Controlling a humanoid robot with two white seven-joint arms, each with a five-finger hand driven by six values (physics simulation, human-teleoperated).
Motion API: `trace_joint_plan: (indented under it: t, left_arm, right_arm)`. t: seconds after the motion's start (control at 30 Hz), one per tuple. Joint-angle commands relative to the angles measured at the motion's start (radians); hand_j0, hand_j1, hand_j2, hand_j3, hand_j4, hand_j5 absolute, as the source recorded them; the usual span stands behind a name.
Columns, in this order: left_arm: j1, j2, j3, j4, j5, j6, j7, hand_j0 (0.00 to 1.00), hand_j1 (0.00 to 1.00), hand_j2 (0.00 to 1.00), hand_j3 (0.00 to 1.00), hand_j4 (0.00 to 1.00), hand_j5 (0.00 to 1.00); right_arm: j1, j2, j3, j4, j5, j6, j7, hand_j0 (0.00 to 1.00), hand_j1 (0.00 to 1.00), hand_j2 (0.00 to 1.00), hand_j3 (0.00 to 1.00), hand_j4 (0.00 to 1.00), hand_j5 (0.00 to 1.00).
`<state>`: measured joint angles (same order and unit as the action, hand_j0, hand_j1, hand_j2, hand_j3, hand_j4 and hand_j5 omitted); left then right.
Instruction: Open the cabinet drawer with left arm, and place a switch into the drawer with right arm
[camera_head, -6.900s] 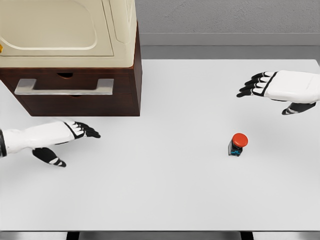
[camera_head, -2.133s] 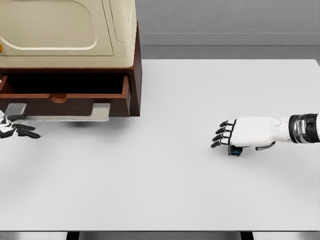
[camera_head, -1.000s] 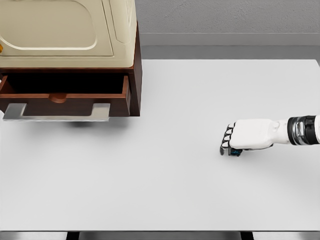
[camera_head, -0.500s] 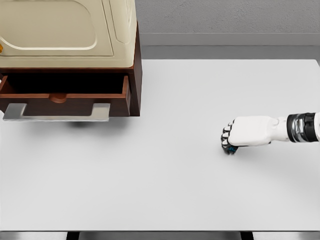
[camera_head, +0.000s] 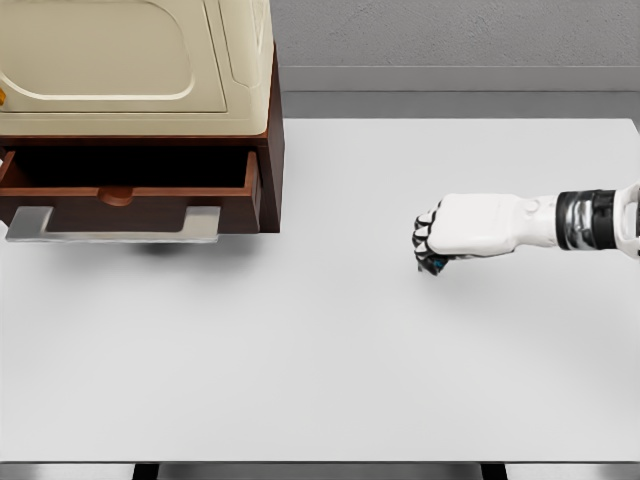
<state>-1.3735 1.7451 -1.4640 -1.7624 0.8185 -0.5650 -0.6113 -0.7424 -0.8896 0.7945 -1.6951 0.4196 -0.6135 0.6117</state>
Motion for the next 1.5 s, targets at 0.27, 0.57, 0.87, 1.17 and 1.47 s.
trace_joint_plan:
  t: [0.27,0.57,0.87,1.17,1.47]
  left_arm:
    - [-0.001,0.000,-0.001,0.000,0.010,0.004,0.000,1.00,1.00,1.00,1.00,1.00,1.00]
    - [-0.001,0.000,-0.001,0.000,0.010,0.004,0.000,1.00,1.00,1.00,1.00,1.00,1.00]
    - [-0.001,0.000,-0.002,0.000,0.008,0.004,0.000,1.00,1.00,1.00,1.00,1.00,1.00]
    - [0.001,0.000,-0.006,0.000,0.007,0.004,0.000,1.00,1.00,1.00,1.00,1.00,1.00]
    - [0.001,0.000,-0.007,0.000,0.005,0.004,0.000,1.00,1.00,1.00,1.00,1.00,1.00]
  right_arm:
    - [-0.080,0.081,0.002,0.000,-0.048,0.003,-0.001,0.26,0.26,0.26,0.26,0.26,0.26]
    - [-0.207,0.185,0.054,0.000,-0.061,0.003,-0.001,0.26,0.26,0.26,0.26,0.26,0.26]
    - [-0.380,0.374,0.141,0.103,-0.062,0.003,-0.001,0.26,0.26,0.26,0.26,0.26,0.26]
    - [-0.502,0.541,0.169,0.235,-0.062,0.003,-0.001,0.26,0.26,0.26,0.26,0.26,0.26]
    - [-0.609,0.765,0.223,0.555,-0.061,0.003,-0.001,0.26,0.26,0.26,0.26,0.26,0.26]
